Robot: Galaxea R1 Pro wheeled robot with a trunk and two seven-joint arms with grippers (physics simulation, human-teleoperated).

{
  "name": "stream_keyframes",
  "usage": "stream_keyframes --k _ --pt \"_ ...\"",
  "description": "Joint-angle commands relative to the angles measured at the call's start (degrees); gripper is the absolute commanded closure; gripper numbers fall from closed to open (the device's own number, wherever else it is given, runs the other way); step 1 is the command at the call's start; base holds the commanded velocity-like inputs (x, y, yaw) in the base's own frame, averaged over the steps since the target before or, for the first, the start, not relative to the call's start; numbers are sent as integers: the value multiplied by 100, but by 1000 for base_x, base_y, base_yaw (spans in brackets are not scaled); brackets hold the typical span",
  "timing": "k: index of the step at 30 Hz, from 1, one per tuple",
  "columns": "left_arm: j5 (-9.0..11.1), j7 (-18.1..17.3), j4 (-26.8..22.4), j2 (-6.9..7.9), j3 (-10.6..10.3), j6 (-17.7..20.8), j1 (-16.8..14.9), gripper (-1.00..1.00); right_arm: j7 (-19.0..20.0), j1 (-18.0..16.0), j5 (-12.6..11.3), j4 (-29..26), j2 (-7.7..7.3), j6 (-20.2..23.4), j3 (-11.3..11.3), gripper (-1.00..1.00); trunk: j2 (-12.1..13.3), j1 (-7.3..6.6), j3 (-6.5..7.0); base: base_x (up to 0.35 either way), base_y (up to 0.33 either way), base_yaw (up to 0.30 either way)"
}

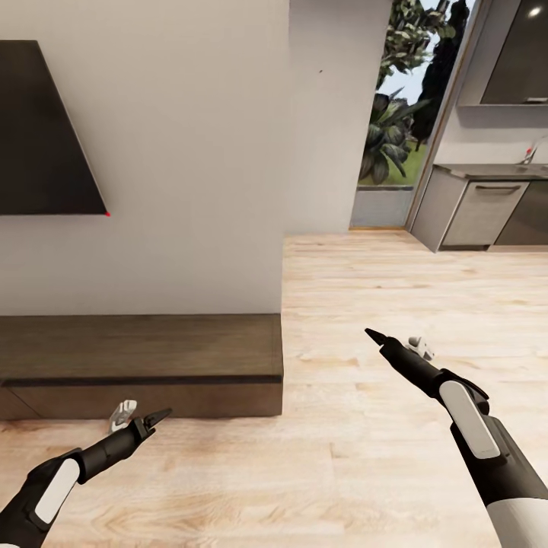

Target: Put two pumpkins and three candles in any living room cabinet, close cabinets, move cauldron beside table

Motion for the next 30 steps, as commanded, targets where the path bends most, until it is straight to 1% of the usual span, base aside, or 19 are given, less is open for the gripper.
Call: stream_keyframes --k 1,4,8,12,13,14,15,16,18,20,24,30 --pt "26 -9 0 1 9 41 -3 -100 17 -3 -8 -1 1 32 -9 -100 -44 22 -23 0 0 0" --pt "26 -50 6 20 27 46 -3 -100 75 -3 -8 3 1 39 -8 -100 -165 88 -77 0 0 0" --pt "17 -336 -43 28 71 58 -7 -100 159 -1 -8 22 -6 52 -19 -100 -325 176 -149 0 0 0" --pt "31 -430 -28 26 85 66 -19 -100 178 -1 -14 56 -14 62 -24 -100 -485 264 -221 0 0 0" --pt "85 -446 -11 42 105 66 -24 -100 200 -4 -17 61 -16 72 -24 -100 -525 286 -239 0 0 0" --pt "234 -465 -1 95 190 63 -25 -100 295 -6 -18 65 -16 88 -24 -100 -566 308 -257 0 0 0" --pt "293 -469 1 115 222 62 -24 -100 345 -6 -18 66 -16 94 -25 -100 -606 330 -275 0 0 0" --pt "451 -475 5 162 290 56 -17 -100 526 -5 -17 77 -16 109 -25 -100 -646 352 -293 0 0 0" --pt "541 -520 28 192 325 51 -10 -100 701 -5 -20 86 -12 119 -26 -100 -726 396 -329 0 0 0" --pt "585 -640 168 207 348 42 -6 -100 848 -6 -23 93 -10 128 -29 -100 -806 440 -364 0 0 0" --pt "573 -777 432 181 345 10 -4 -100 944 -6 -31 110 -2 130 -27 -100 -967 527 -436 0 0 0" --pt "629 -821 497 183 373 11 -3 -100 970 2 -34 100 1 129 -25 -100 -1207 659 -544 0 0 0"
